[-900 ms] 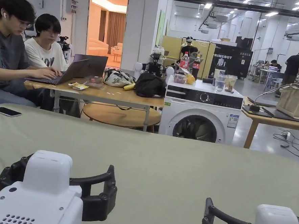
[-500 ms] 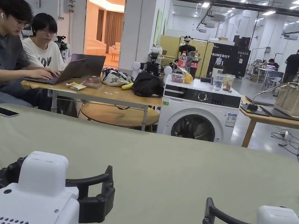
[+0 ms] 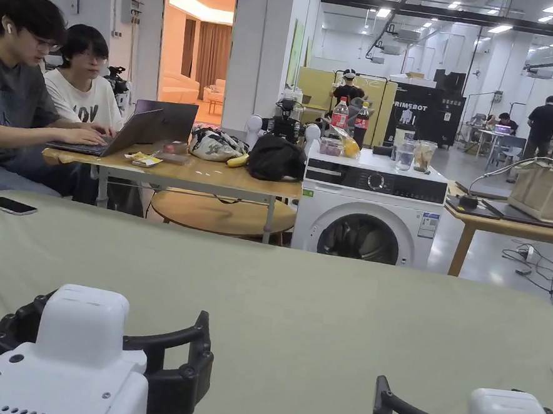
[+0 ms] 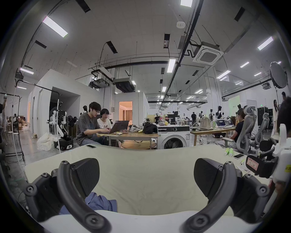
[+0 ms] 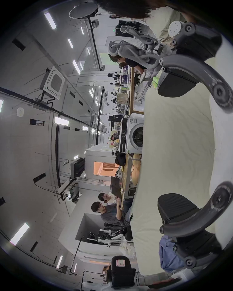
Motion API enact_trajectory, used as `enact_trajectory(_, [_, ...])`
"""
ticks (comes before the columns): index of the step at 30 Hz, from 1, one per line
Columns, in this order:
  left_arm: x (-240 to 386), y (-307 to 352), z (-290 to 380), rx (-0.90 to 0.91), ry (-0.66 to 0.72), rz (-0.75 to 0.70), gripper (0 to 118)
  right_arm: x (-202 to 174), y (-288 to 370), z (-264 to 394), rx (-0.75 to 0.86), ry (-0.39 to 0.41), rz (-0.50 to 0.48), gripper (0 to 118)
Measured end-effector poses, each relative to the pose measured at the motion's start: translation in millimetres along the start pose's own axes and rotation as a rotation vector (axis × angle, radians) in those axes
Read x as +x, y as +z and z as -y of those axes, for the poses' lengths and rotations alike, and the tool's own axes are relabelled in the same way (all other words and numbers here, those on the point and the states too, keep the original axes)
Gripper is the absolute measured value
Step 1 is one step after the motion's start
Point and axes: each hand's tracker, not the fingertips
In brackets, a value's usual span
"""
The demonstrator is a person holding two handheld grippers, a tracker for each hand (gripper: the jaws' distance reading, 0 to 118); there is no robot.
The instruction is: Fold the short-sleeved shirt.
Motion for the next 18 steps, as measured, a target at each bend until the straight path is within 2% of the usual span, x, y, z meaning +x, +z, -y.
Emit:
enact_trajectory(4, [-0.8,0.6,1.6,-0.003,-0.004,0.001,118,-1.5,0.5,-1.9,0.010,-0.007,0.004,117])
enact_trajectory(6, [1.2,1.1,2.2,-0.004,-0.032,-0.013,117,-1.7,1.2,-2.6,0.019,-0.016,0.020,104])
enact_trajectory(8, [3.9,2.3,2.2,0.001,-0.059,-0.020,111,-0.5,2.7,-2.8,0.025,-0.025,0.009,79])
enact_trajectory(9, [4.5,3.3,2.2,0.006,-0.059,-0.020,104,0.1,3.5,-2.9,0.027,-0.027,-0.001,68])
enact_trajectory(10, [4.5,4.2,2.0,0.011,-0.056,-0.017,83,-0.3,3.5,-2.8,0.026,-0.024,-0.002,51])
enact_trajectory(11, [4.4,4.7,1.6,0.017,-0.050,-0.010,57,-0.7,3.4,-3.2,0.021,-0.018,-0.003,35])
enact_trajectory(13, [4.0,5.4,1.0,0.021,-0.032,0.007,8,-2.6,2.4,-2.5,0.007,0.002,0.013,10])
enact_trajectory(15, [3.4,4.3,0.5,0.010,-0.030,0.034,1,-2.0,2.5,-1.2,0.005,0.002,0.009,0])
enact_trajectory(18, [5.0,0.6,4.3,-0.019,-0.063,0.035,0,-1.1,2.1,0.3,0.000,-0.020,-0.002,0])
